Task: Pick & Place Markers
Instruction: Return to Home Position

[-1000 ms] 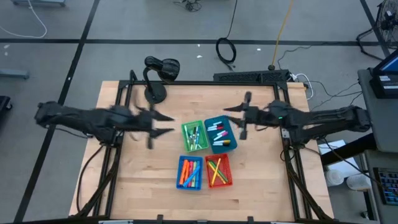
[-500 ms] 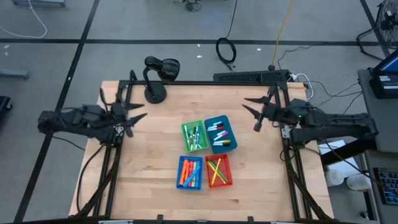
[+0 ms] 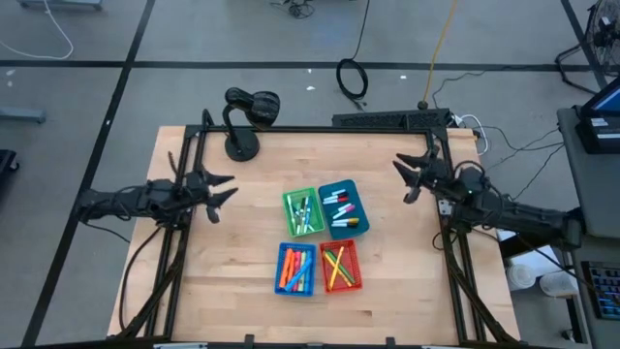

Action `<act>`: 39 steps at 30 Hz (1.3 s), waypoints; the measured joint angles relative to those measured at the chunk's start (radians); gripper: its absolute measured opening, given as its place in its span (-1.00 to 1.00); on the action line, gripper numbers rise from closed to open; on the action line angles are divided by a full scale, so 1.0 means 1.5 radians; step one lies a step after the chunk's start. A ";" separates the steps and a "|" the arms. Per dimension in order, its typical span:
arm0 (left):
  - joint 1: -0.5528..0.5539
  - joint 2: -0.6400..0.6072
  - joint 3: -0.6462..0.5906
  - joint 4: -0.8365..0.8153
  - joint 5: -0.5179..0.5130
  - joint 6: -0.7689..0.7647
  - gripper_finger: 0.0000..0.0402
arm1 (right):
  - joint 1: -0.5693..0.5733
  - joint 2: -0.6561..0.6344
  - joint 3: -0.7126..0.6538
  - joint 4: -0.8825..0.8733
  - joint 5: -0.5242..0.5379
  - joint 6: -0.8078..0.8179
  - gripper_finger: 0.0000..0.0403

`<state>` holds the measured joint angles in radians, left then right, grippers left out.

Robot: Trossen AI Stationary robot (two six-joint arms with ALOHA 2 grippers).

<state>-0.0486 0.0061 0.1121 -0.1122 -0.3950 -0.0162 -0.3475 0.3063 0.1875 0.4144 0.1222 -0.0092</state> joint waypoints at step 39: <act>0.041 0.031 -0.064 0.104 0.078 -0.014 -0.08 | -0.069 -0.189 -0.115 -0.200 -0.139 -0.012 -0.49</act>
<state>0.0128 0.0521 0.0166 0.0433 -0.2781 -0.0365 -0.4503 0.0235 0.0151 0.1150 -0.0858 -0.0271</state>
